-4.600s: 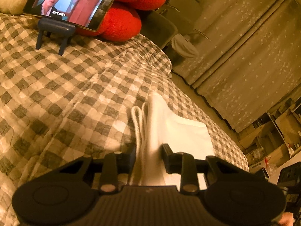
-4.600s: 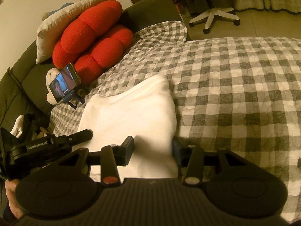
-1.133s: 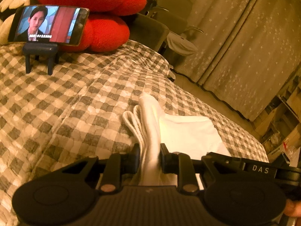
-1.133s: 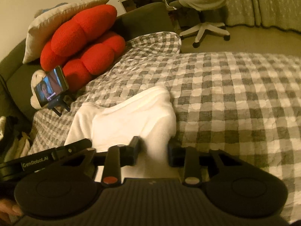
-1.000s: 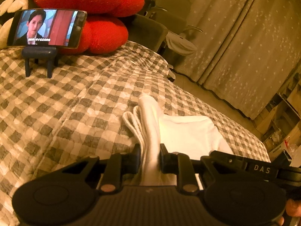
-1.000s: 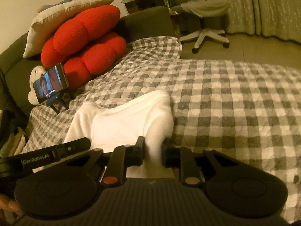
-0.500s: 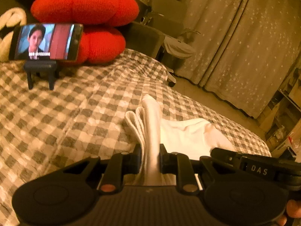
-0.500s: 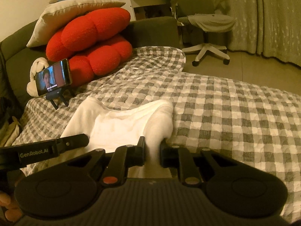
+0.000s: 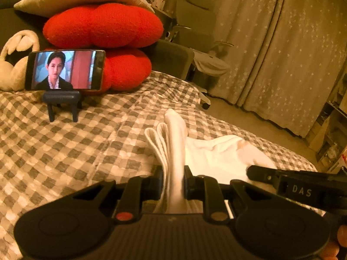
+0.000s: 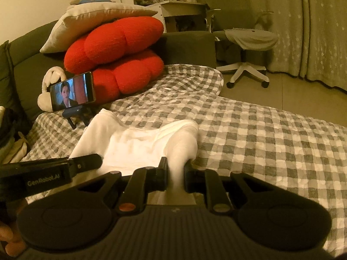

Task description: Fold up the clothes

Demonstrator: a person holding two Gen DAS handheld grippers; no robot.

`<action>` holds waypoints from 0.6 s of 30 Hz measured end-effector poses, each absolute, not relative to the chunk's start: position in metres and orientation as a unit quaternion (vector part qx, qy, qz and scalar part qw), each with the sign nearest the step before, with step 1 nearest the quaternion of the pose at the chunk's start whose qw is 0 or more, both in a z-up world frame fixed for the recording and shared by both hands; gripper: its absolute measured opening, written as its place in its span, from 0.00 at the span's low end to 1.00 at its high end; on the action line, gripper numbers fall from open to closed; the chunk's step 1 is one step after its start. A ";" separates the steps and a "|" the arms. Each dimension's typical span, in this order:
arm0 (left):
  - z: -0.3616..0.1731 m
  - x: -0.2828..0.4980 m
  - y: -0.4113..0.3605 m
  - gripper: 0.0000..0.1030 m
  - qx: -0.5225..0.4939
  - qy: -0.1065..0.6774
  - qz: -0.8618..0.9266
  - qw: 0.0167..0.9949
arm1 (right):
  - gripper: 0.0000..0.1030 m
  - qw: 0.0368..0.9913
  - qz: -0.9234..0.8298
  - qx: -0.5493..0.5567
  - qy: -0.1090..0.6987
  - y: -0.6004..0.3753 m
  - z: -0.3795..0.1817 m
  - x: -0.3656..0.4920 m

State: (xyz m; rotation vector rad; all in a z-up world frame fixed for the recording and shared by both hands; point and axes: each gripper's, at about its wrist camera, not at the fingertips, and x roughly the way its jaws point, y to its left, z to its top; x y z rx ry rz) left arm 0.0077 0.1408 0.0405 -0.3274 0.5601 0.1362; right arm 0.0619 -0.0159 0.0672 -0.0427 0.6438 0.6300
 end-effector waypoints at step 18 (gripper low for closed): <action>0.060 -0.026 0.165 0.18 -0.149 0.248 0.120 0.950 | 0.16 0.908 0.304 -0.048 0.284 0.032 0.081 0.039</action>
